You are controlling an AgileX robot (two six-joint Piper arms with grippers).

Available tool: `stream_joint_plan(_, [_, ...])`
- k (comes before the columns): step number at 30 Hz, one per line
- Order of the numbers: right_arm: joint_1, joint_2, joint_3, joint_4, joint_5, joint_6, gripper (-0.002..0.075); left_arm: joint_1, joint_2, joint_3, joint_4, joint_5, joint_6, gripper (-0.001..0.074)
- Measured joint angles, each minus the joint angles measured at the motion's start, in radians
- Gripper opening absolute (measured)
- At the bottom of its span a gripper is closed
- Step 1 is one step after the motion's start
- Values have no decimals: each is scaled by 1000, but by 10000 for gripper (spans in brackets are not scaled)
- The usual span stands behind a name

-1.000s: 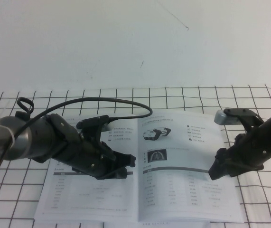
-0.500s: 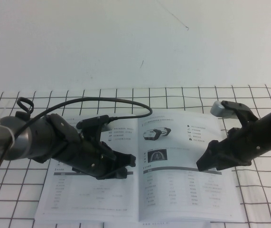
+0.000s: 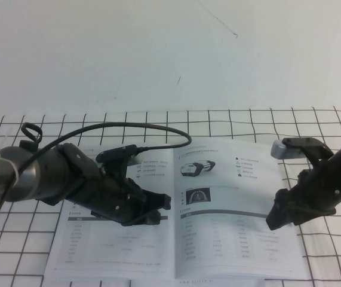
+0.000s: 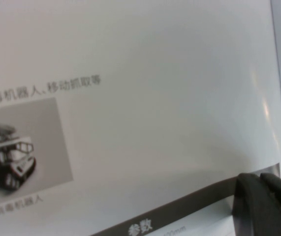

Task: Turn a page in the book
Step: Open the closed book

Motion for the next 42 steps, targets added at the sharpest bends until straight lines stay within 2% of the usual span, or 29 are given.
stream_joint_plan(10, [-2,34,-6,44,-22,23,497,0,0,0,-10,-2,0,-3])
stream_joint_plan(15, [-7,44,-6,160,-18,-51,497,0,2,0,-10,-4,0,-3])
stream_joint_plan(24, [-7,47,-6,242,-4,-105,497,0,2,0,-12,-6,0,-3])
stream_joint_plan(34, [-1,48,-6,430,50,-226,497,0,4,0,-15,-6,0,-3])
stream_joint_plan(42, [-1,23,-6,396,45,-241,497,0,4,0,-15,-6,0,-3])
